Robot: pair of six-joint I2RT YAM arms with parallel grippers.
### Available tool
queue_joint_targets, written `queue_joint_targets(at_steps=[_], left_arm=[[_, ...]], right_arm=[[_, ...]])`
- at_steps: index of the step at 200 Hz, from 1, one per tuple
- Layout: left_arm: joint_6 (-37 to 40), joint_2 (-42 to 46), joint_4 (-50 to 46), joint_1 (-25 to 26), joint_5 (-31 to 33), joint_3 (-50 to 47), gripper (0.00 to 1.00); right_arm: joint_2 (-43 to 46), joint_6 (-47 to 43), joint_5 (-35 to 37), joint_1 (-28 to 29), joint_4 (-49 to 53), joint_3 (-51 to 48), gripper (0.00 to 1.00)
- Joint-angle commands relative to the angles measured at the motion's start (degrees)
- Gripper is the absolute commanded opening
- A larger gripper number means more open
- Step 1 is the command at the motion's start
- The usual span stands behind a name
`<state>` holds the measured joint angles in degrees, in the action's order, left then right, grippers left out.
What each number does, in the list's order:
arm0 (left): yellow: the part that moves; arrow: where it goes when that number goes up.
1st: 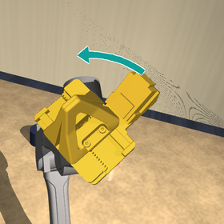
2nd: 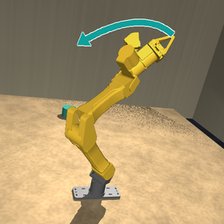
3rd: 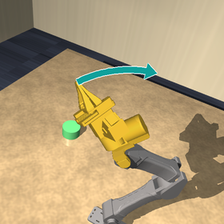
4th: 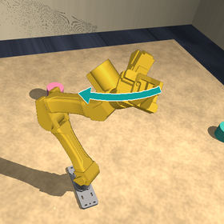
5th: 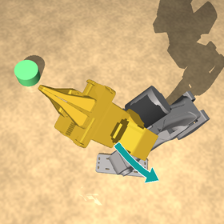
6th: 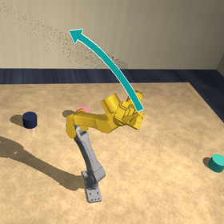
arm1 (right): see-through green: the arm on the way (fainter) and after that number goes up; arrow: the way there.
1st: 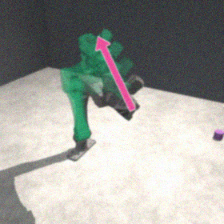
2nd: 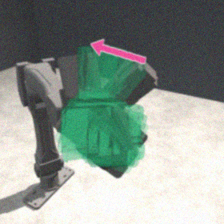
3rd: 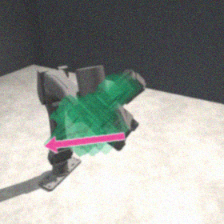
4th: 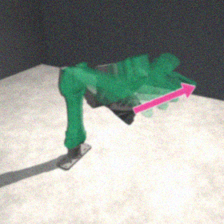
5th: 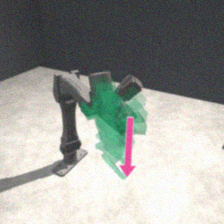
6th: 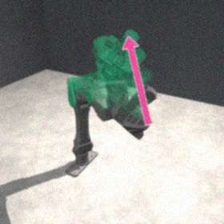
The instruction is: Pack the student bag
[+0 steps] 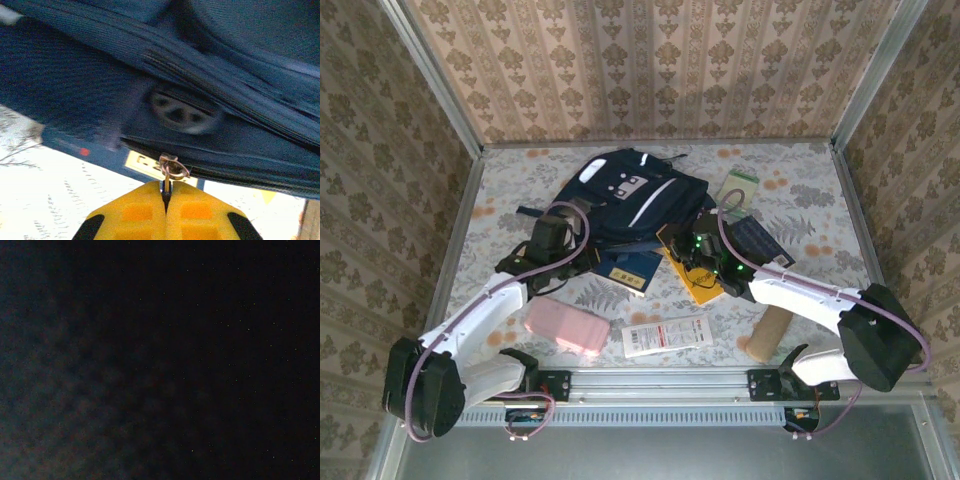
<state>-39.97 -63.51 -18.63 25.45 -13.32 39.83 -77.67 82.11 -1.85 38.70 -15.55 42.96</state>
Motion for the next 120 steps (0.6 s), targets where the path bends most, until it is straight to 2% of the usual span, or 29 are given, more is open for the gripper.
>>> queue_joint_targets(at_steps=[1,31,47,73,98,120], left_arm=[[-1.8,1.2,-3.2,-3.9,3.0,-0.7,0.0],[-2.8,1.9,-4.0,-6.8,2.0,-1.0,0.01],[-2.9,2.2,-3.2,-7.2,0.4,-0.8,0.11],[-1.3,2.4,-3.2,-7.3,-2.4,1.0,0.33],[1.0,4.4,-7.4,-8.0,-1.2,3.6,0.45],[1.5,8.0,-10.0,-9.0,-0.3,4.4,0.51]], right_arm=[[1.2,-3.7,2.0,-1.9,-3.7,-0.3,0.0],[-0.8,-5.6,-1.1,-2.0,-3.8,0.8,0.0],[-1.6,-6.5,-2.6,-2.0,-4.4,1.3,0.0],[-4.7,-8.4,-3.1,-1.9,-5.3,2.1,0.01],[-7.9,-9.6,-3.0,-1.4,-3.5,4.9,0.02],[-12.2,-9.8,-4.3,-0.6,-3.4,8.5,0.05]])
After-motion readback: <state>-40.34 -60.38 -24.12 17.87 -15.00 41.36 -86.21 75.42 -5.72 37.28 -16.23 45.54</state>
